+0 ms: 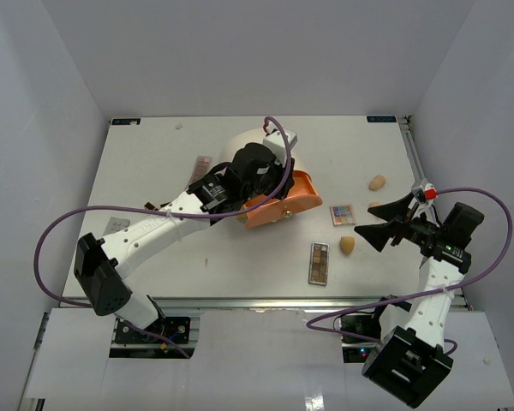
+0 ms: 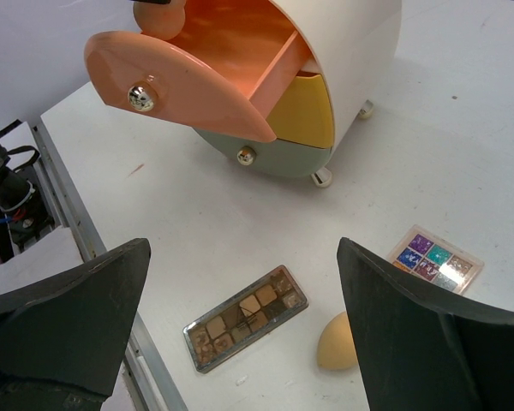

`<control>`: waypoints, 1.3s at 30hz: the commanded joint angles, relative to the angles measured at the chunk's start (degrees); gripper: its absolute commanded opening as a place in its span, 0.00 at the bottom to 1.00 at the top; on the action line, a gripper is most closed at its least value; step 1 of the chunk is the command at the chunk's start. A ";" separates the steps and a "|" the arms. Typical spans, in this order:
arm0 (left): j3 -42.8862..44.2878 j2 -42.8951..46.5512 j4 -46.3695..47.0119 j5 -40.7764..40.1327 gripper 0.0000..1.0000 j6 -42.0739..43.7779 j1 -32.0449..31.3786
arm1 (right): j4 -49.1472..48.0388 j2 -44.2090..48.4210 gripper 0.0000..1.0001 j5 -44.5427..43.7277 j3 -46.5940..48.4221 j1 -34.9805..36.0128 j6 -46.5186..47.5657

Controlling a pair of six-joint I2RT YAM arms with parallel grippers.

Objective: Organize the makeup

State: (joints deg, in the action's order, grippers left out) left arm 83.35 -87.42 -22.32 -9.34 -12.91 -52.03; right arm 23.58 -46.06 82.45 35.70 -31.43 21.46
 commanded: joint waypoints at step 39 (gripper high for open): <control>-43.70 50.28 3.94 -20.47 0.84 -0.05 5.28 | 13.40 -24.27 0.88 -65.26 10.06 30.26 7.21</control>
State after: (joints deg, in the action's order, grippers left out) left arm 39.41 -36.97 -19.45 -28.29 -12.41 -47.44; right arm 38.25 -68.20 22.45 45.76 -2.54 31.87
